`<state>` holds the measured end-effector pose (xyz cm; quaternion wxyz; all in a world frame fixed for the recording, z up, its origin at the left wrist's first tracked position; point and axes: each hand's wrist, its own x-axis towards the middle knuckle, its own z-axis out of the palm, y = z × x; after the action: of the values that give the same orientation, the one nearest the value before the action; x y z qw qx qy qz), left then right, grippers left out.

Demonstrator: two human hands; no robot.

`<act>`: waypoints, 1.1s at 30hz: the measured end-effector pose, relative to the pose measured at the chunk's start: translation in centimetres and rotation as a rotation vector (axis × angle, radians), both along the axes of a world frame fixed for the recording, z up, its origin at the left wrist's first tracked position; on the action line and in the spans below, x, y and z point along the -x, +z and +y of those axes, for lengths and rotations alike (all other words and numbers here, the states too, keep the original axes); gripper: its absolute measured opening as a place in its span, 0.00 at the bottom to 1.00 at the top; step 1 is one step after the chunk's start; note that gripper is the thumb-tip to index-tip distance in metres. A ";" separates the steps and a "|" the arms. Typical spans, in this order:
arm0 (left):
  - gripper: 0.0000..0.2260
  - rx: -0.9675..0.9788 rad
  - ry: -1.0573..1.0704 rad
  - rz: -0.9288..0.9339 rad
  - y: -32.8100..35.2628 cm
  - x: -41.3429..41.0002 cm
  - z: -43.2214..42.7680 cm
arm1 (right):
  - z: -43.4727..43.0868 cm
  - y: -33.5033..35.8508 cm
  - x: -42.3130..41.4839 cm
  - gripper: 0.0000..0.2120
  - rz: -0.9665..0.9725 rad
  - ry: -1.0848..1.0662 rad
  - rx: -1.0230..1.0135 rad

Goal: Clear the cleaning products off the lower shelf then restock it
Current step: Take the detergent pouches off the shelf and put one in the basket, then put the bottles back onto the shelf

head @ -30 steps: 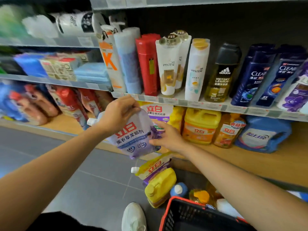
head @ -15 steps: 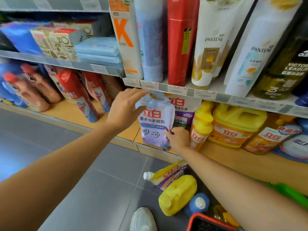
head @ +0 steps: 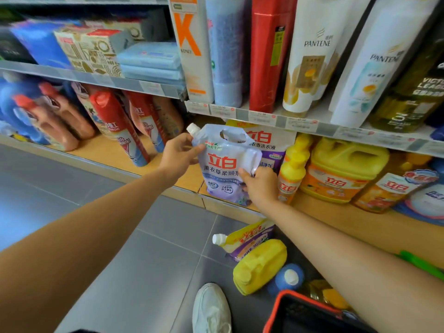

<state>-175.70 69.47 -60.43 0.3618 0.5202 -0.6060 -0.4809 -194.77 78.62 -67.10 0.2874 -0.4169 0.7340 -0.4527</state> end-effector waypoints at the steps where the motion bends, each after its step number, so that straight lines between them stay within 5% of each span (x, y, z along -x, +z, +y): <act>1: 0.07 0.029 -0.005 0.015 0.8 -0.2 0.5 | 0.6 0.9 -0.1 0.18 -0.016 0.005 0.027; 7: 0.03 0.207 -0.036 0.126 7.5 -0.1 6.2 | 6.8 8.5 1.4 0.18 -0.074 0.094 0.171; 12: 0.05 0.129 -0.122 0.180 8.6 1.2 14.8 | 16.0 11.8 4.2 0.26 0.002 0.123 0.167; 17: 0.06 -0.076 -0.153 0.092 3.4 2.4 23.1 | 25.5 9.3 7.1 0.25 0.049 0.185 -0.018; 22: 0.15 -0.242 -0.249 -0.193 -2.8 2.0 28.7 | 31.6 5.0 9.1 0.27 0.147 0.339 -0.214; 26: 0.12 -0.342 -0.365 -0.368 -5.7 0.9 31.0 | 32.9 2.5 10.1 0.25 0.332 0.545 -0.354; 29: 0.18 -0.478 -0.456 -0.410 -7.5 0.8 32.3 | 32.9 1.3 10.6 0.28 0.523 0.768 -0.445; 33: 0.21 -0.424 -0.497 -0.454 -8.8 0.8 32.1 | 33.1 -2.4 9.6 0.24 0.711 0.939 -0.658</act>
<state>-176.52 101.61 -69.27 -0.0242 0.5140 -0.6652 -0.5411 -204.35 111.68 -69.55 0.3067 -0.7062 0.6243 0.1320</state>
